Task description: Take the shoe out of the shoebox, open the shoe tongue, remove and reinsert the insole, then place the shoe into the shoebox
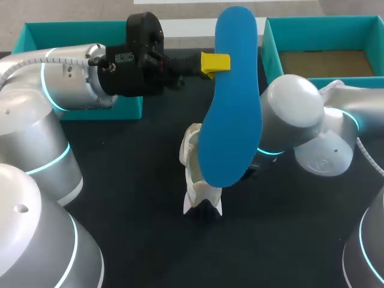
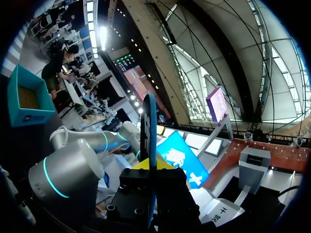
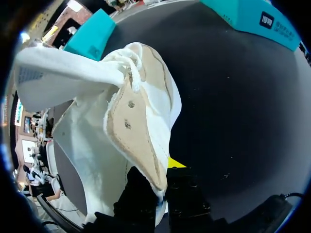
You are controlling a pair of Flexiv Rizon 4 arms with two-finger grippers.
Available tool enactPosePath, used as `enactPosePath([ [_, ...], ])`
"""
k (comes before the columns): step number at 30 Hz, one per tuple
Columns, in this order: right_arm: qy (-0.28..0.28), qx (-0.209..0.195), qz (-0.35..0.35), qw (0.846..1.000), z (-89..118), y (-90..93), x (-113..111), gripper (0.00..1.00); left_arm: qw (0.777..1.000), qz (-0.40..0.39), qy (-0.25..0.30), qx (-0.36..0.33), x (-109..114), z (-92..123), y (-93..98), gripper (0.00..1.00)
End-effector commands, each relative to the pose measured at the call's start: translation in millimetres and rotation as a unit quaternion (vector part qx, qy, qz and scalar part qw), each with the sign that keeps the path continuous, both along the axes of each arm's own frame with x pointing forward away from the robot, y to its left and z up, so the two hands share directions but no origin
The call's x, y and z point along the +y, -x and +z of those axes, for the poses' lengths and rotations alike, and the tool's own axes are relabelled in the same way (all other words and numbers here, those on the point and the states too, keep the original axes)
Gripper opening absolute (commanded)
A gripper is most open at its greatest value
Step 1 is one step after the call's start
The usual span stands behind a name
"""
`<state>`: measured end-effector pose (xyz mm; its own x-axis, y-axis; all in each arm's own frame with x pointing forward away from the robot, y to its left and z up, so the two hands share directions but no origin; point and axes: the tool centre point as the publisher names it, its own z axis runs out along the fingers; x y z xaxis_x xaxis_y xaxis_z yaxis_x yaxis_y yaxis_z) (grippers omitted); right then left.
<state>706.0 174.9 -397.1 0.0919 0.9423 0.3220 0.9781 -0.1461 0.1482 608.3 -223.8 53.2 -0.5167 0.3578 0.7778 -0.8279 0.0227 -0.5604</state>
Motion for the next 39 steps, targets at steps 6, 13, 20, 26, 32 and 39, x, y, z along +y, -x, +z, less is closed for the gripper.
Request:
enactPosePath([
  [6,-0.006,-0.008,-0.022,1.0,-9,4.8,6,1.0,1.0,0.001,0.001,0.0,0,-1,0.7,0.0],
  [13,-0.052,-0.019,0.001,0.998,18,4.7,-2,1.0,1.0,0.001,0.001,0.0,0,-1,0.7,0.0],
  [20,-0.14,-0.029,0.022,0.99,49,6.8,-10,1.0,1.0,0.001,0.001,0.0,0,-1,0.7,0.0],
  [26,-0.206,-0.043,0.061,0.976,68,0.3,-9,1.0,1.0,0.001,0.001,0.0,0,-1,0.7,0.0],
  [32,-0.206,-0.043,0.061,0.976,68,0.3,-9,1.0,1.0,0.001,0.001,0.0,0,-1,0.7,0.0],
  [39,-0.206,-0.043,0.061,0.976,68,0.3,-9,1.0,1.0,0.001,0.001,0.0,0,-1,0.7,0.0],
])
